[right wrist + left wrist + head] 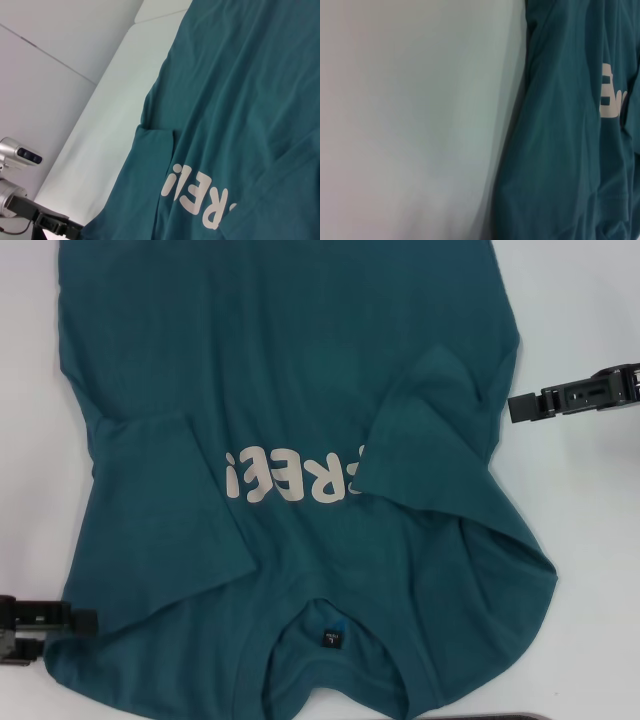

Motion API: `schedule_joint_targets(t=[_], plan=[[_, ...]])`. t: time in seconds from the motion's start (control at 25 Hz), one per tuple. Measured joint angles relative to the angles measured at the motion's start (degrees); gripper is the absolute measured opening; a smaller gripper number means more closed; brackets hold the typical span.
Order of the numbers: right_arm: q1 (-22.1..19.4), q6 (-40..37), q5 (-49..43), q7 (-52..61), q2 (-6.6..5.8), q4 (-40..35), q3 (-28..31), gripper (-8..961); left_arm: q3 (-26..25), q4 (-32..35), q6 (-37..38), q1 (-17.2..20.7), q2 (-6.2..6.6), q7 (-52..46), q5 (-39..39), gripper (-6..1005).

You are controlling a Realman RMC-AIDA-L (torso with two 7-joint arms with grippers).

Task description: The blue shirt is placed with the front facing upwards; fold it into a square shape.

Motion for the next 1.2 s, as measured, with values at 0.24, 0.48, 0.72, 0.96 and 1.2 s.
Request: schedule_joint_targets(t=[0.24,0.48,0.72,0.96,1.2], plan=[[-0.3,0.0,0.0,0.0,-0.02,0.1,0.2,878,0.0,-1.7,1.4,-0.6,-0.80,0.1,-0.7,716],[-0.3,0.0,0.0,0.0,-0.02,0.1,0.6,878,2.1,-7.7,4.2,-1.6,-3.42,-0.1,-0.5,644],[-0.2,0.5,0.0,-0.4,-0.08,0.6,0.6,878,2.4,-7.3,4.1,-2.1,-3.23,-1.1,0.0,502],[-0.1,1.1,-0.1,-0.5,-0.11,0.6,0.6,878,1.8,-7.3,4.3,-2.1,-2.98,-1.6,-0.1,257],[-0.1,1.5,0.1,-0.2,-0.01,0.7,1.2,878,-0.6,-3.6,5.8,-2.9,-1.90,-0.8,-2.5,35]])
